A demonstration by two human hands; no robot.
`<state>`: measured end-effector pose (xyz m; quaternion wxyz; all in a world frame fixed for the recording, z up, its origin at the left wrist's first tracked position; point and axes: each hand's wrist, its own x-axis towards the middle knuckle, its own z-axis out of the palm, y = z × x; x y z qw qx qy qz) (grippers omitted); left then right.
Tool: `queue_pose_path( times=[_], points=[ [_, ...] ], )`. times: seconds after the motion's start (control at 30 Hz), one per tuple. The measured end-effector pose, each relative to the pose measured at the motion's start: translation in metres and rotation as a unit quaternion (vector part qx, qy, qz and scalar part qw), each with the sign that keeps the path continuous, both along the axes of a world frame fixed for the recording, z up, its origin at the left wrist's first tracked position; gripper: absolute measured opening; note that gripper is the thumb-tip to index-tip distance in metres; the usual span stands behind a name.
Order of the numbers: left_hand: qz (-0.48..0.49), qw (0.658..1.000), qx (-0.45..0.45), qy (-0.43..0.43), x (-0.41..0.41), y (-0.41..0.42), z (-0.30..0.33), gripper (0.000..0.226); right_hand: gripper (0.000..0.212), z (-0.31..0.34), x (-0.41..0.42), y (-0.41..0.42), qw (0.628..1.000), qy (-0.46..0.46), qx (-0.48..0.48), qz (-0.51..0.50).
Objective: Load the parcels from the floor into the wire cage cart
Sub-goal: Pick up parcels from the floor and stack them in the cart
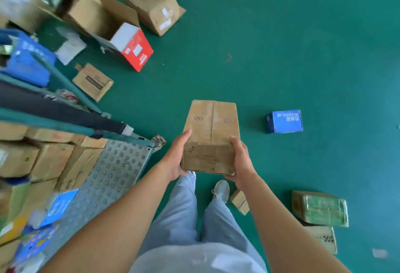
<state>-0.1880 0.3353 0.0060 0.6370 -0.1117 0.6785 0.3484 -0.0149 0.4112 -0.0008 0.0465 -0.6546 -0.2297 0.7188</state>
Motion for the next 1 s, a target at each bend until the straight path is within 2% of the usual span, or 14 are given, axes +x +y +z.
queue_pose_path(
  times=[0.07, 0.2, 0.33, 0.4, 0.7, 0.87, 1.0],
  points=[
    [0.060, 0.998, 0.010, 0.007, 0.011, -0.024, 0.024, 0.060, 0.049, 0.021, 0.001, -0.014, 0.999, -0.007, 0.016, 0.027],
    [0.178, 0.983, -0.001, 0.036, 0.027, -0.084, 0.062, 0.082, 0.052, 0.061, -0.006, -0.042, 0.993, -0.001, 0.041, 0.114],
    [0.311, 0.949, -0.018, 0.041, 0.031, -0.139, 0.088, 0.050, 0.055, 0.085, -0.030, -0.074, 0.976, 0.010, 0.059, 0.207],
    [0.337, 0.941, -0.016, 0.040, 0.030, -0.160, 0.095, 0.047, 0.053, 0.089, -0.041, -0.090, 0.970, 0.011, 0.061, 0.235],
    [0.436, 0.899, 0.017, 0.051, 0.010, -0.270, 0.120, 0.065, 0.054, 0.114, -0.093, -0.182, 0.945, 0.025, 0.065, 0.321],
    [0.486, 0.869, 0.060, 0.074, -0.007, -0.348, 0.137, 0.047, 0.048, 0.135, -0.126, -0.255, 0.927, 0.059, 0.097, 0.359],
    [0.509, 0.850, 0.086, 0.105, -0.024, -0.418, 0.144, 0.048, 0.049, 0.149, -0.151, -0.324, 0.914, 0.081, 0.121, 0.378]
  ],
)
